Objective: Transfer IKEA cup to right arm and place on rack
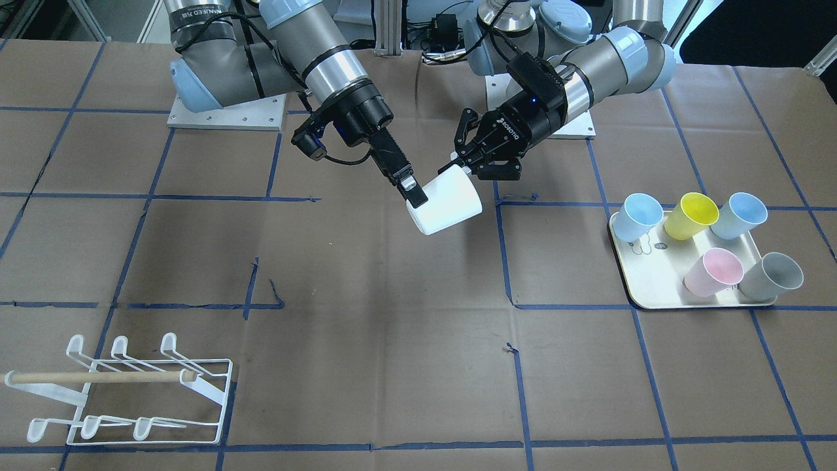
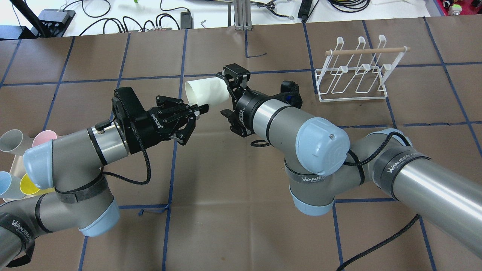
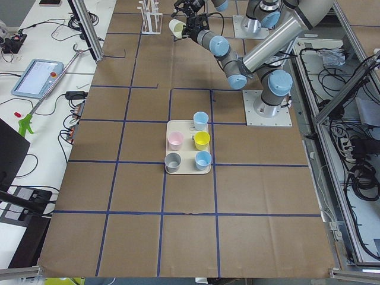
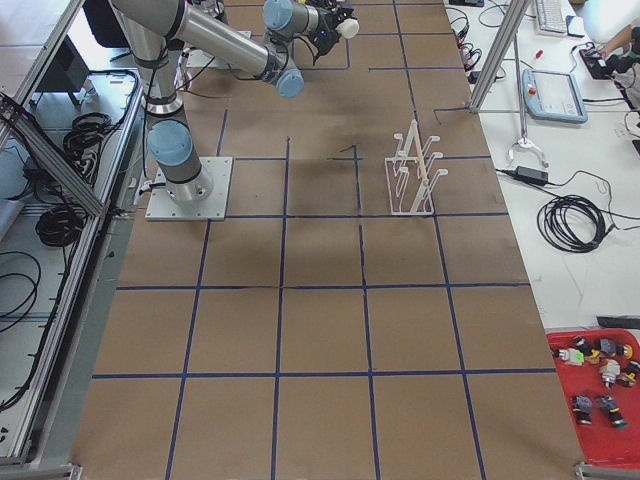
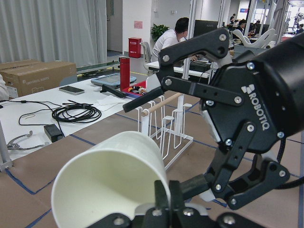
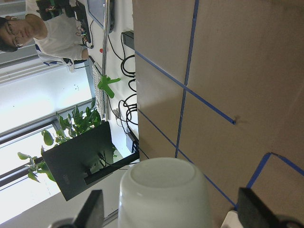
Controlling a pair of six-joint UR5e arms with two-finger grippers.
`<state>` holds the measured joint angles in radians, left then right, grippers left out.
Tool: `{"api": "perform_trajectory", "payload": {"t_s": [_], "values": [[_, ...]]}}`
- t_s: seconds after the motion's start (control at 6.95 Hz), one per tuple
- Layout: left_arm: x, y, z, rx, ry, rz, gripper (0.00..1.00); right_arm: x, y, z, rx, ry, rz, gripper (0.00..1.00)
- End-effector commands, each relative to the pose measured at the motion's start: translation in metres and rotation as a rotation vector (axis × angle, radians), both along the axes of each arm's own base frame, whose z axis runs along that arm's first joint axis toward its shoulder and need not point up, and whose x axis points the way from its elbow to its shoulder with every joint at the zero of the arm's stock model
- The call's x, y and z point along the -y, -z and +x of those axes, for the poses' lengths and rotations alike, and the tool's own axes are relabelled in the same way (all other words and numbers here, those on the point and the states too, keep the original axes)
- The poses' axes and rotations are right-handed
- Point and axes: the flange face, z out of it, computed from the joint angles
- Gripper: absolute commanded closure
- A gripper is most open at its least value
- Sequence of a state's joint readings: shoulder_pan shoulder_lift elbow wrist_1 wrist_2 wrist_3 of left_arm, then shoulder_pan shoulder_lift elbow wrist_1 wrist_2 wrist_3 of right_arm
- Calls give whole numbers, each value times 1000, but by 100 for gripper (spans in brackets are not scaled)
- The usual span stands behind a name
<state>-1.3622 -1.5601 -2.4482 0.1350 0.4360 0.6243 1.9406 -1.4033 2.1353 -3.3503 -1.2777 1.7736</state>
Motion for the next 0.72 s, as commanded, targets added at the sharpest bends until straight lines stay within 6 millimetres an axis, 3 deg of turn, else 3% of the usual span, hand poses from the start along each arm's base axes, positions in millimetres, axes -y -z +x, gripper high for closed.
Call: {"api": "perform_trajectory", "payload": {"t_s": [0.0,0.58], "values": [[0,0,0,1,-1,0,100,7,-2,6,3,-6,-7,0],[0,0,0,0,-1,1,100,9,0,18,12,-19,4,0]]}}
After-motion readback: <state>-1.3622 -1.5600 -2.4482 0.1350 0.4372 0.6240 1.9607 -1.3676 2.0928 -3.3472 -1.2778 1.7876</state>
